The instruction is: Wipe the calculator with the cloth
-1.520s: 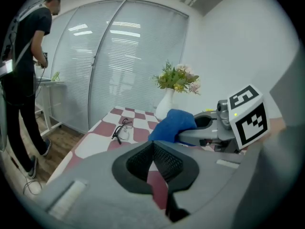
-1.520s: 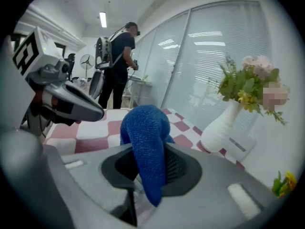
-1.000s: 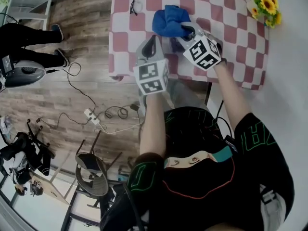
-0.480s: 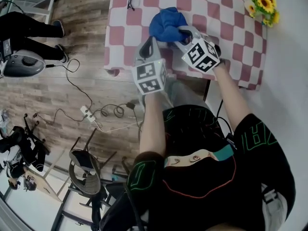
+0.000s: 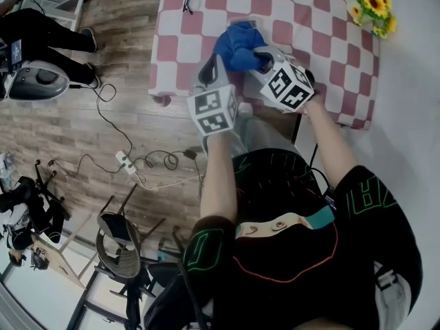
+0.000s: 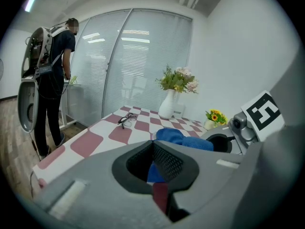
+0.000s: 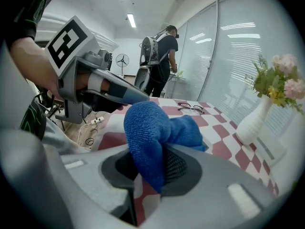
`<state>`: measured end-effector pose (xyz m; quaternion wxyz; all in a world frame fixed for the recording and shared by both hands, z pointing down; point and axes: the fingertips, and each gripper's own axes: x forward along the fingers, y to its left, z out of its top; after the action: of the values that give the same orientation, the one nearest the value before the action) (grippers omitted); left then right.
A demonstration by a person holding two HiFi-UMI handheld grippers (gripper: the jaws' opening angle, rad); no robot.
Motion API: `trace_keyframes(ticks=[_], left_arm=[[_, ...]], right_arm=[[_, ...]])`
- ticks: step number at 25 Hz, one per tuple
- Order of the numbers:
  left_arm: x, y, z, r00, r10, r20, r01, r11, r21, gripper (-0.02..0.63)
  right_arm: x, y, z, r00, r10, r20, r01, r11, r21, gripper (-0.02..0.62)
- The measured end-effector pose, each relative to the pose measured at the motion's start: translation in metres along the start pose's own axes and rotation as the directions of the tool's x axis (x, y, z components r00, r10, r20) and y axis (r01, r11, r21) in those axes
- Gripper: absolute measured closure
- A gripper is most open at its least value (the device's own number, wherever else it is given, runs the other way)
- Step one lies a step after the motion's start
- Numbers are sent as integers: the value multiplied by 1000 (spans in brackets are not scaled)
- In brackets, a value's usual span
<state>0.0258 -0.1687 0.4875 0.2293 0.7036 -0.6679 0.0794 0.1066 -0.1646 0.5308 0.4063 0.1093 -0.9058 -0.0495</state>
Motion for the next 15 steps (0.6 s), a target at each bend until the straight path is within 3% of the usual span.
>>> trace_keyframes(ticks=[6, 10, 13, 15], left_arm=[[-7, -2, 8, 1000, 6, 28, -7, 1000, 13, 595], [-9, 0, 18, 999, 16, 49, -17, 1000, 20, 595], [-11, -1, 36, 997, 13, 79, -16, 999, 31, 596], [-12, 0, 51, 994, 14, 104, -19, 999, 43, 596]], right_arm=[[-7, 22, -3, 994, 110, -4, -110, 994, 26, 494], [-13, 47, -2, 965, 263, 0, -263, 963, 63, 494], [-19, 51, 7, 937, 340, 79, -348, 927, 138, 494], [-26, 42, 21, 930, 332, 155, -358, 916, 182, 494]])
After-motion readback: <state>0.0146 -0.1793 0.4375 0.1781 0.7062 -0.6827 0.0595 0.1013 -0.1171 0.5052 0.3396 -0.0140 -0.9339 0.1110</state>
